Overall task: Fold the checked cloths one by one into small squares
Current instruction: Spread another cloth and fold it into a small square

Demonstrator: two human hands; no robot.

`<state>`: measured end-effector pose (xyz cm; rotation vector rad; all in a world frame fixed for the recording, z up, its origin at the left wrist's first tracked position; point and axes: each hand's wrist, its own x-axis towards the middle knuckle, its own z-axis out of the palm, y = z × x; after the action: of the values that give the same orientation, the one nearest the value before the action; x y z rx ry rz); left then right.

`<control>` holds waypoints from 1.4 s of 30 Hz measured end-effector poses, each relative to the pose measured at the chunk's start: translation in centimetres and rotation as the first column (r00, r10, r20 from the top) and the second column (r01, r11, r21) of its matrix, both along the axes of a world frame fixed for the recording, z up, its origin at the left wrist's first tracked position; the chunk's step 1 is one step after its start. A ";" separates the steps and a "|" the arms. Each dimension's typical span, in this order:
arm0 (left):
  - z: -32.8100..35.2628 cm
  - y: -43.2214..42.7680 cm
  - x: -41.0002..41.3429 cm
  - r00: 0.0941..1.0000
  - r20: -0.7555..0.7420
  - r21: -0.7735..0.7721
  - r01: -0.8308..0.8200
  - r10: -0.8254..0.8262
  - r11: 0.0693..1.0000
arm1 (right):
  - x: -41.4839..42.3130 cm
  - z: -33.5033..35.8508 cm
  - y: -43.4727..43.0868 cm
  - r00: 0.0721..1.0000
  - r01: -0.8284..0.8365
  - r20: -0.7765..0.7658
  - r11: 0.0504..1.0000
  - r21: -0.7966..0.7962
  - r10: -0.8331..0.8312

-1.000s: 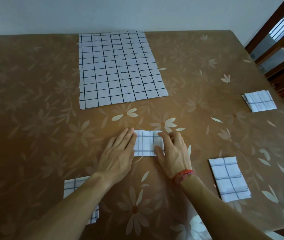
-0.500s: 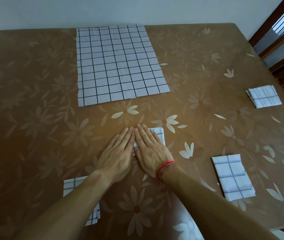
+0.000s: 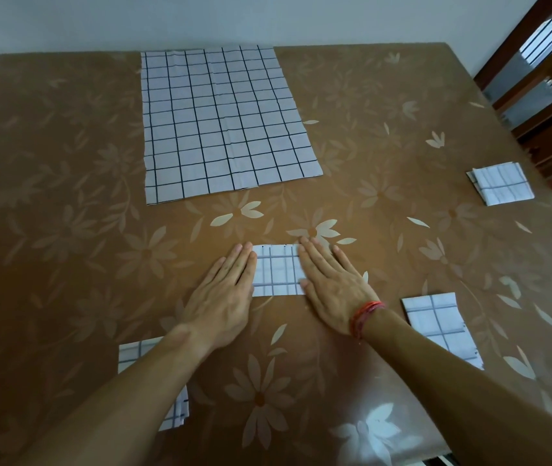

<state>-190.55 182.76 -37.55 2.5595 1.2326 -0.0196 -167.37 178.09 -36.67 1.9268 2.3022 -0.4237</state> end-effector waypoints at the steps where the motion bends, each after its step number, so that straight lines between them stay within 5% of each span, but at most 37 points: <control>1: 0.1 0.0 0.0 1.000 0.005 0.001 -0.001 0.001 1.000 | -0.1 0.0 0.0 1.000 0.003 0.002 1.000 -0.004 -0.003; 12: 0.9 0.0 0.3 1.000 -0.015 -0.039 -0.015 0.015 0.999 | -0.7 1.0 0.5 1.000 0.018 0.012 0.999 -0.032 -0.018; 24: 3.4 2.9 2.1 0.974 0.183 -0.058 -0.128 0.137 0.990 | -1.5 4.2 5.1 0.996 0.070 -0.055 0.996 -0.058 -0.073; 28: 3.4 3.6 2.5 0.966 0.197 -0.096 -0.153 0.169 0.984 | -1.9 7.2 5.5 0.987 0.163 0.044 0.939 -0.303 -0.157; 31: 3.2 3.7 2.8 0.956 0.219 -0.106 -0.175 0.195 0.979 | -1.3 9.1 6.2 0.992 0.086 0.122 0.850 -0.520 -0.026; 37: 3.3 3.3 2.6 0.895 0.326 -0.199 -0.251 0.305 0.947 | -3.4 7.4 6.5 0.972 0.181 -0.101 0.949 -0.258 -0.213; 42: 4.4 2.2 1.9 0.739 0.429 -0.452 -0.322 0.519 0.832 | -3.0 7.2 5.5 0.944 0.197 -0.212 0.948 -0.250 -0.252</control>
<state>-188.64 184.99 -33.10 1.7389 1.3918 0.5034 -170.39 183.57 -29.52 2.1289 2.0527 -0.9512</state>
